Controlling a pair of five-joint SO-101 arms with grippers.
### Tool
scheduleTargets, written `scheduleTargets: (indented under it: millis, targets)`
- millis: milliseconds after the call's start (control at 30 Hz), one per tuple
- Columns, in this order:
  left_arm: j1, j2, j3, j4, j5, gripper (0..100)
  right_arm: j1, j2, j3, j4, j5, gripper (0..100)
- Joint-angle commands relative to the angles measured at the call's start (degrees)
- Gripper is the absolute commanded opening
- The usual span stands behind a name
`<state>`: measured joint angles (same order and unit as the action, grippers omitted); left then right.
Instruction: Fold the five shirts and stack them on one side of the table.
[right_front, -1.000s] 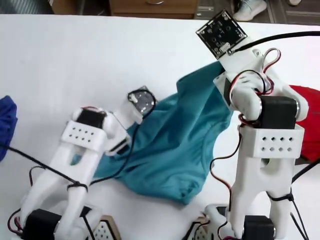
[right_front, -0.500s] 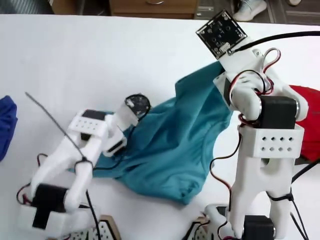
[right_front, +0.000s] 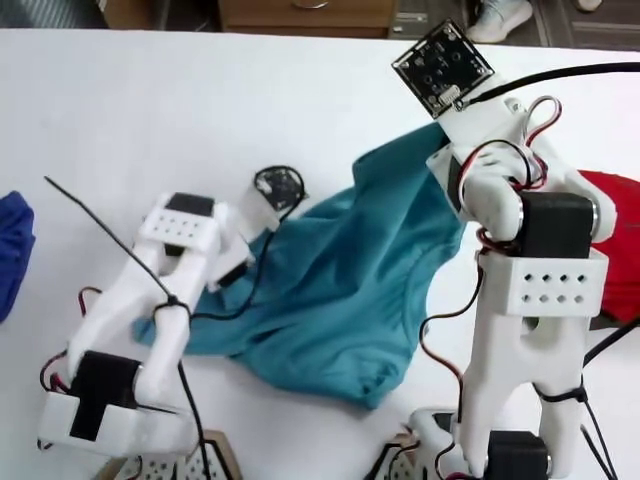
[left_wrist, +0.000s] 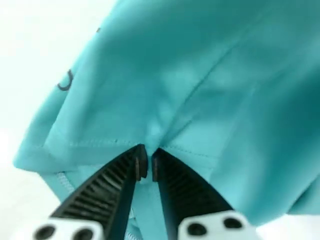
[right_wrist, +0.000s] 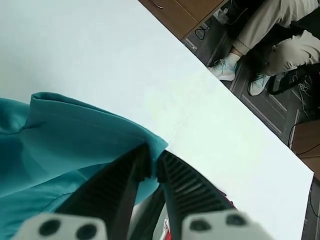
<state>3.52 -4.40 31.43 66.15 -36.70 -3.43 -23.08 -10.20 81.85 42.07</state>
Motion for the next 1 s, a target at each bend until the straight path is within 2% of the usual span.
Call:
scheduleTargets:
  millis: [0,300,500,733,967]
  targets:
    - [-0.2,-0.2,-5.4,4.2,0.1,2,0.6,-1.6,-0.4,-0.7,0.4,2.1]
    - [-0.7,-1.8,-18.7,14.8,0.1,2,0.3,-1.5,-0.1,-3.6,0.0,2.1]
    - [-1.9,-10.5,-34.2,22.2,-0.2,2,0.5,-1.5,-0.5,-18.0,0.0,2.1]
    - [-10.4,-17.8,-46.2,26.1,-0.5,2,-0.6,-1.7,-2.4,-29.8,0.0,2.0]
    - [-16.1,-22.9,-50.7,26.1,-3.6,2,-0.9,-1.5,-13.3,-32.4,0.0,2.0]
